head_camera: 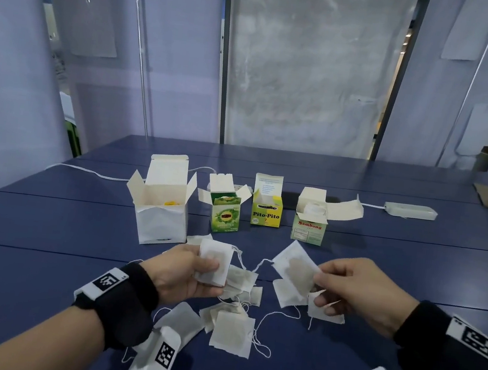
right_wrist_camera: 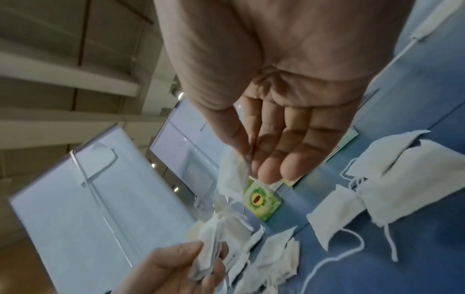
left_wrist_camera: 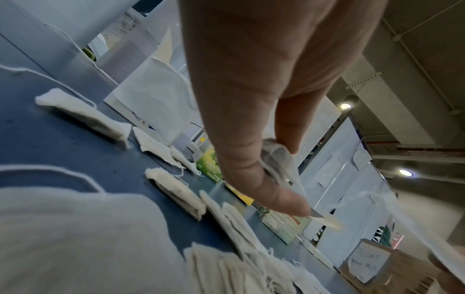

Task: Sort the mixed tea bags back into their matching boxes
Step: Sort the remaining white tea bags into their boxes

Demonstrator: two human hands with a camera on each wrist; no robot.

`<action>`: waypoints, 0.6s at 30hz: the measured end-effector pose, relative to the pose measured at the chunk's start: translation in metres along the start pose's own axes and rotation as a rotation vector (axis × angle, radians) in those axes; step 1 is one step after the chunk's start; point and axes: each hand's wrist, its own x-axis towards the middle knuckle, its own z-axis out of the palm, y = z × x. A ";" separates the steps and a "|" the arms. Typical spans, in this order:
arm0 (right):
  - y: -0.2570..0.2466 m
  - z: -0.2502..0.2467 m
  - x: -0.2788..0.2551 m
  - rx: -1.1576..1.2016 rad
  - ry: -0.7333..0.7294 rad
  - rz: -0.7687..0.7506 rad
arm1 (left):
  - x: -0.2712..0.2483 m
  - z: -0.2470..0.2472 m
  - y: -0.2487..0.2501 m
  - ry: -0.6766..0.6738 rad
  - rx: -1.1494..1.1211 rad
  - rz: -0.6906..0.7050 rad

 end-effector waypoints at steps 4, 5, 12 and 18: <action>-0.005 -0.006 0.004 -0.034 0.198 -0.082 | -0.002 0.011 0.002 -0.023 0.043 0.012; -0.007 -0.003 0.004 -0.113 0.276 -0.144 | -0.002 0.014 0.002 -0.033 0.051 0.016; -0.014 0.063 -0.004 -0.529 0.338 -0.539 | 0.000 0.043 -0.009 -0.101 0.075 0.005; -0.005 0.086 0.002 -0.468 0.184 -0.551 | -0.005 0.042 -0.014 -0.166 -0.008 0.037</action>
